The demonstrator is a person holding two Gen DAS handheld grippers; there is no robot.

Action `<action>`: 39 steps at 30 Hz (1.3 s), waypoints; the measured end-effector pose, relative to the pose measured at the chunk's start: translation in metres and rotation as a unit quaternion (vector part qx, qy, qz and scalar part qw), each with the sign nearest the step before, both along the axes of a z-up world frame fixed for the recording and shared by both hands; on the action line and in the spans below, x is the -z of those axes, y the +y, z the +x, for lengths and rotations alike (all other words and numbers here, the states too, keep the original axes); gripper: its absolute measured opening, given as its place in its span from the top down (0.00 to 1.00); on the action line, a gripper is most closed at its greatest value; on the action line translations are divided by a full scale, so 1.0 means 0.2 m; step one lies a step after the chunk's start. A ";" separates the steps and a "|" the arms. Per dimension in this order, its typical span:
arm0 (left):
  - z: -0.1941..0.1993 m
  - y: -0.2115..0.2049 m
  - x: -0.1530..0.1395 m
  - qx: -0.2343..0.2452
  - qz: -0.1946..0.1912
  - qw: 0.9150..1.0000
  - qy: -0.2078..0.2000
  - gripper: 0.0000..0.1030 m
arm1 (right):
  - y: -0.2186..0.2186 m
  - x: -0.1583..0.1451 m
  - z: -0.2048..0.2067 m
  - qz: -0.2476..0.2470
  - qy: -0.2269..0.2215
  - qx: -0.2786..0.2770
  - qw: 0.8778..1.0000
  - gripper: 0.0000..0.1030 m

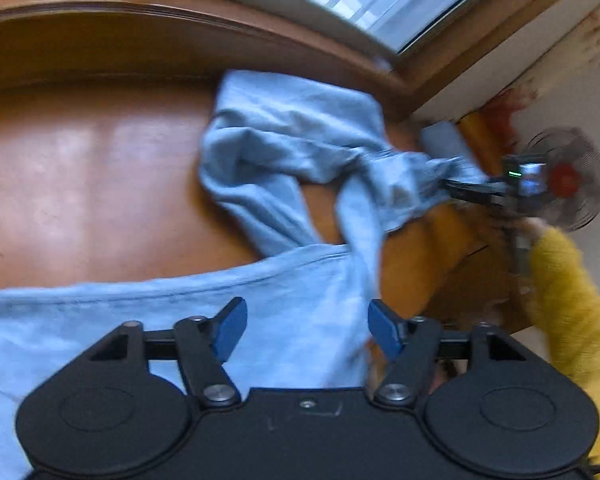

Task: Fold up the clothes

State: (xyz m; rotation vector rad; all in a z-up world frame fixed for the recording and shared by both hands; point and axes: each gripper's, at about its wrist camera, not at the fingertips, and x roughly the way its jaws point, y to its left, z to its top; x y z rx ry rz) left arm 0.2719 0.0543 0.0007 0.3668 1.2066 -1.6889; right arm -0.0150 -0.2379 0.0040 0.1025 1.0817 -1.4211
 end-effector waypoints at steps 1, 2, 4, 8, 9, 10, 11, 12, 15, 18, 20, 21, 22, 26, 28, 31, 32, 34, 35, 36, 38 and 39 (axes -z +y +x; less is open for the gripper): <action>-0.01 -0.01 0.01 -0.001 0.001 1.000 -0.015 0.37 | 0.05 -0.02 0.00 0.001 0.006 -0.014 1.000 0.35; -0.02 -0.01 0.03 -0.002 0.001 1.000 -0.031 0.37 | 0.10 -0.06 0.01 -0.004 0.010 -0.025 1.000 0.35; -0.02 -0.04 0.06 -0.006 0.000 0.999 -0.047 0.37 | 0.20 -0.16 0.01 -0.015 0.000 -0.048 0.999 0.35; 0.03 0.04 0.07 -0.012 -0.013 0.999 -0.027 0.32 | 0.37 -0.35 0.14 0.023 -0.177 -0.134 0.975 0.26; 0.04 0.04 0.09 -0.019 -0.010 1.000 -0.023 0.32 | 0.39 -0.33 0.22 0.062 -0.225 -0.165 0.958 0.26; 0.05 0.05 0.10 -0.026 -0.004 0.999 -0.025 0.32 | 0.40 -0.27 0.28 0.099 -0.254 -0.190 0.943 0.26; 0.06 0.06 0.12 -0.033 0.002 0.999 -0.033 0.32 | 0.41 -0.22 0.37 0.130 -0.265 -0.212 0.931 0.26; 0.07 0.07 0.13 -0.037 0.005 0.998 -0.046 0.32 | 0.41 -0.16 0.47 0.153 -0.262 -0.231 0.925 0.26; 0.08 0.11 0.14 -0.040 0.008 0.996 -0.085 0.31 | 0.42 0.03 0.75 0.176 -0.188 -0.276 0.926 0.26; 0.07 0.15 0.15 -0.038 0.003 0.992 -0.119 0.30 | 0.39 0.15 0.90 0.195 -0.128 -0.288 0.929 0.26; 0.07 0.18 0.17 -0.036 0.004 0.991 -0.133 0.30 | 0.43 0.19 0.94 0.213 -0.116 -0.287 0.927 0.29; 0.07 0.19 0.18 -0.036 0.006 0.990 -0.137 0.30 | 0.41 0.21 0.95 0.228 -0.121 -0.282 0.924 0.43; 0.06 0.20 0.19 -0.034 0.007 0.989 -0.140 0.29 | 0.41 0.22 0.95 0.238 -0.142 -0.277 0.920 0.51; 0.05 0.22 0.25 -0.023 0.023 0.988 -0.154 0.29 | 0.40 0.13 0.93 0.234 -0.220 -0.269 0.908 0.91; 0.03 0.24 0.26 -0.007 0.026 0.985 -0.169 0.22 | 0.40 -0.02 0.90 0.207 -0.286 -0.289 0.890 0.91; -0.02 0.26 0.26 0.021 0.020 0.979 -0.201 0.19 | 0.42 -0.35 0.83 0.125 -0.389 -0.321 0.855 0.91; -0.03 0.27 0.26 0.029 0.018 0.977 -0.213 0.18 | 0.42 -0.46 0.80 0.090 -0.421 -0.325 0.842 0.91; -0.06 0.28 0.26 0.040 0.017 0.972 -0.231 0.13 | 0.42 -0.67 0.75 0.025 -0.481 -0.327 0.813 0.91; -0.08 0.29 0.26 0.044 0.016 0.970 -0.239 0.13 | 0.42 -0.75 0.73 0.008 -0.503 -0.333 0.798 0.91; -0.09 0.29 0.26 0.048 0.014 0.968 -0.245 0.13 | 0.41 -0.83 0.71 -0.009 -0.524 -0.339 0.782 0.91; -0.08 0.30 0.26 0.048 0.011 0.968 -0.246 0.13 | 0.42 -0.88 0.74 -0.008 -0.536 -0.337 0.774 0.91; -0.08 0.30 0.26 0.046 0.010 0.969 -0.242 0.13 | 0.42 -0.89 0.76 -0.001 -0.537 -0.337 0.773 0.90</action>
